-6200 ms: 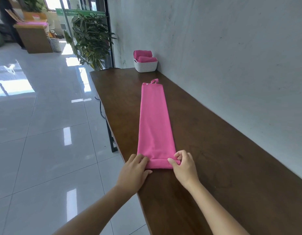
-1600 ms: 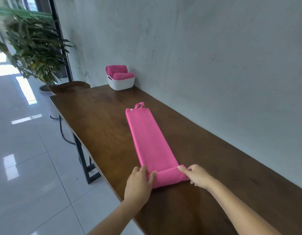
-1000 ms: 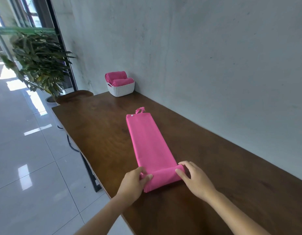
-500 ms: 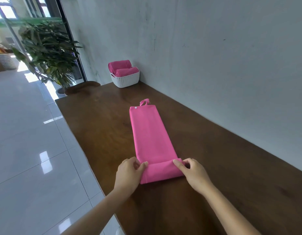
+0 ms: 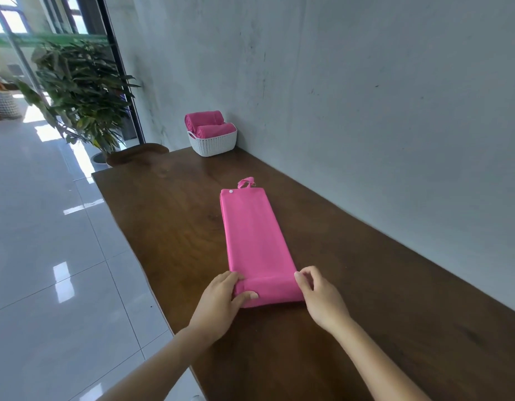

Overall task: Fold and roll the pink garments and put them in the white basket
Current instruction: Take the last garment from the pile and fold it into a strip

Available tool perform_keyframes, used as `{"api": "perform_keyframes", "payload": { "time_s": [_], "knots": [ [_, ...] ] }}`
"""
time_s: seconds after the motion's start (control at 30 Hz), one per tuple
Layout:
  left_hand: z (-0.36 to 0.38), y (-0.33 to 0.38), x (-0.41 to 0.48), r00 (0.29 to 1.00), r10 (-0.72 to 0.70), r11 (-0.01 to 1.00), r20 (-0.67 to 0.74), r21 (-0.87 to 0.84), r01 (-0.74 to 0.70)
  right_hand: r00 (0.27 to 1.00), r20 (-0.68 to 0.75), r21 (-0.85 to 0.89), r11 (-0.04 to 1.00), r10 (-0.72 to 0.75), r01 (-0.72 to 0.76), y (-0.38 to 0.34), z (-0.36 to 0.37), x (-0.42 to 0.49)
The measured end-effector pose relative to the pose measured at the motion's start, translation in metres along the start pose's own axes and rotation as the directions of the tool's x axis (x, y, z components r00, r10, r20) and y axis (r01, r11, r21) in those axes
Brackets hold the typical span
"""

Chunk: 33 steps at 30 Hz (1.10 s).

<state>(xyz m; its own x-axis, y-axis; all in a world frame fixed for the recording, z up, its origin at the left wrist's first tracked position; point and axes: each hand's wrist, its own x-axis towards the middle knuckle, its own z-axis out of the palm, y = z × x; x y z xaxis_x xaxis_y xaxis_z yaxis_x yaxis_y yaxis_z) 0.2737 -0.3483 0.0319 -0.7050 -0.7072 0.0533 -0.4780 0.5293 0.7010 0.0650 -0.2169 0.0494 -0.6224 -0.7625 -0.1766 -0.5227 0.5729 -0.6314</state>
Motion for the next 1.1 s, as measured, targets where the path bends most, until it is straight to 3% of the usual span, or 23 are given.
{"api": "perform_keyframes", "payload": {
  "time_s": [0.17, 0.43, 0.53, 0.6, 0.67, 0.73, 0.83, 1.0, 1.1],
  "knots": [
    [-0.017, -0.003, 0.018, 0.989, -0.074, 0.992, 0.132, -0.096, 0.087, 0.994, 0.071, -0.093, 0.992, -0.08, 0.087, 0.003, -0.004, -0.014],
    [-0.029, -0.012, 0.027, 0.909, -0.185, 0.928, 0.375, -0.239, 0.287, 0.982, 0.155, -0.019, 0.993, -0.112, 0.116, 0.011, -0.003, -0.029],
    [-0.024, -0.01, 0.025, 0.916, -0.226, 0.921, 0.331, -0.234, 0.312, 0.987, 0.112, -0.029, 0.993, -0.112, 0.116, 0.012, -0.002, -0.027],
    [-0.02, -0.005, 0.021, 0.959, -0.208, 0.96, 0.192, -0.145, 0.238, 0.987, 0.103, -0.003, 0.992, -0.124, 0.125, 0.012, -0.002, -0.023],
    [-0.016, 0.0, 0.013, 0.995, -0.099, 0.994, -0.022, 0.039, 0.1, 0.983, 0.117, 0.033, 0.99, -0.141, 0.138, 0.008, -0.003, -0.019],
    [-0.01, 0.002, 0.003, 0.986, 0.075, 0.983, -0.146, 0.178, -0.048, 0.976, 0.156, 0.042, 0.989, -0.149, 0.144, 0.002, -0.007, -0.015],
    [-0.003, -0.006, -0.01, 0.97, 0.188, 0.964, -0.153, 0.217, -0.152, 0.967, 0.218, 0.026, 0.991, -0.135, 0.132, -0.005, -0.015, -0.005],
    [-0.002, -0.022, -0.013, 0.996, 0.079, 0.977, 0.034, 0.198, -0.084, 0.971, 0.225, 0.009, 0.997, -0.078, 0.078, -0.012, -0.017, 0.011],
    [-0.003, -0.024, -0.007, 0.999, 0.034, 0.992, 0.025, 0.122, -0.037, 0.973, 0.215, -0.045, 0.994, -0.088, 0.1, -0.016, -0.017, 0.013]
  ]
}}
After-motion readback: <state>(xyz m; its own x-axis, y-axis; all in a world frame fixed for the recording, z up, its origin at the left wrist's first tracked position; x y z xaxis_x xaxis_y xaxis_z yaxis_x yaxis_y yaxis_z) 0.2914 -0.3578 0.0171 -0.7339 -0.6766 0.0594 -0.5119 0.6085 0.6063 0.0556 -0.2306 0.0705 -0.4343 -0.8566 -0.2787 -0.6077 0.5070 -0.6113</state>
